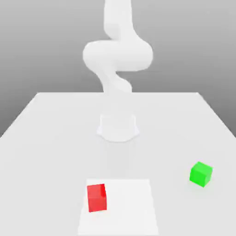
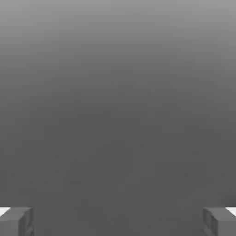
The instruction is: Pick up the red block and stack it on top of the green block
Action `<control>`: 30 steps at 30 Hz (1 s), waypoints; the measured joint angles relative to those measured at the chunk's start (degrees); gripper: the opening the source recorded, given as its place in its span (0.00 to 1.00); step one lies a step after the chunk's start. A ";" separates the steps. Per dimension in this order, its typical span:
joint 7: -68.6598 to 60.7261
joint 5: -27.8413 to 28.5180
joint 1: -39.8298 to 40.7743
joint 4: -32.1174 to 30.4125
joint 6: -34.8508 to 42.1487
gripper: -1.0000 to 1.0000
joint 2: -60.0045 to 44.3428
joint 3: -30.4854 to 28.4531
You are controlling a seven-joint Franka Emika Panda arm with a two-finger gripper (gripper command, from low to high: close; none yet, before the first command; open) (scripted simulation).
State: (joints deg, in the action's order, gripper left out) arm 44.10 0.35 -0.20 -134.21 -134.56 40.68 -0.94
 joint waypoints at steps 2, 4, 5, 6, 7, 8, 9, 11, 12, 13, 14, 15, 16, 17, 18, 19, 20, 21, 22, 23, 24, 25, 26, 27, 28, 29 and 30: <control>-1.53 0.27 -0.19 -2.09 -2.41 0.50 -4.47 -0.87; -3.04 0.44 -0.32 -4.07 -4.69 0.50 -8.70 -1.70; -3.81 0.48 -0.35 -5.04 -5.81 0.50 -10.78 -2.09; -4.59 0.53 -0.40 -6.02 -6.93 0.50 -12.86 -2.51; -5.38 0.53 -0.43 -6.99 -8.05 0.50 -14.94 -2.90; -6.20 0.52 -0.44 -7.96 -9.17 0.50 -17.01 -3.29; -6.94 0.57 -0.54 -8.94 -10.31 0.50 -19.08 -3.76; -8.66 0.43 -0.58 -10.88 -12.53 0.50 -23.24 -4.53; -9.53 0.33 -0.58 -11.85 -13.65 0.50 -25.31 -4.90; -10.43 0.20 -0.55 -12.83 -14.77 0.50 -27.39 -5.23; -11.34 0.05 -0.53 -13.80 -15.88 0.50 -29.47 -5.56; -12.27 -0.13 -0.51 -14.76 -16.98 0.50 -31.55 -5.89; -13.22 -0.33 -0.44 -15.74 -18.11 0.50 -33.64 -6.15; -14.18 -0.56 -0.30 -16.71 -19.23 0.50 -35.72 -6.37; -15.16 -0.81 0.02 -17.68 -20.35 0.50 -37.81 -6.52; -16.15 -1.07 0.26 -18.66 -21.47 0.50 -39.90 -6.59; -17.13 -1.32 0.56 -19.63 -22.59 0.50 -41.98 -6.61; -17.91 -1.82 0.70 -19.99 -24.01 0.50 -44.07 -6.46; -18.59 -2.45 0.92 -20.02 -25.60 0.50 -46.16 -6.13; -19.19 -3.13 1.14 -19.88 -27.28 0.50 -48.24 -5.78; -19.82 -3.91 1.54 -19.65 -28.99 0.50 -50.33 -5.21; -20.26 -4.50 2.11 -19.38 -30.73 0.50 -52.40 -4.50; -20.78 -5.16 2.72 -19.09 -32.48 0.50 -54.47 -3.75; -21.19 -5.69 3.20 -18.84 -33.90 0.00 -56.16 -3.15; -21.19 -5.69 3.20 -18.84 -33.90 0.00 -56.16 -3.15; -21.17 -5.68 3.20 -18.84 -33.89 0.00 -56.16 -3.15; -21.15 -5.65 3.22 -18.84 -33.88 0.00 -56.15 -3.15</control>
State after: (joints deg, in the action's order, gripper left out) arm 22.95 -5.30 3.01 -153.05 -168.44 -15.47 -4.08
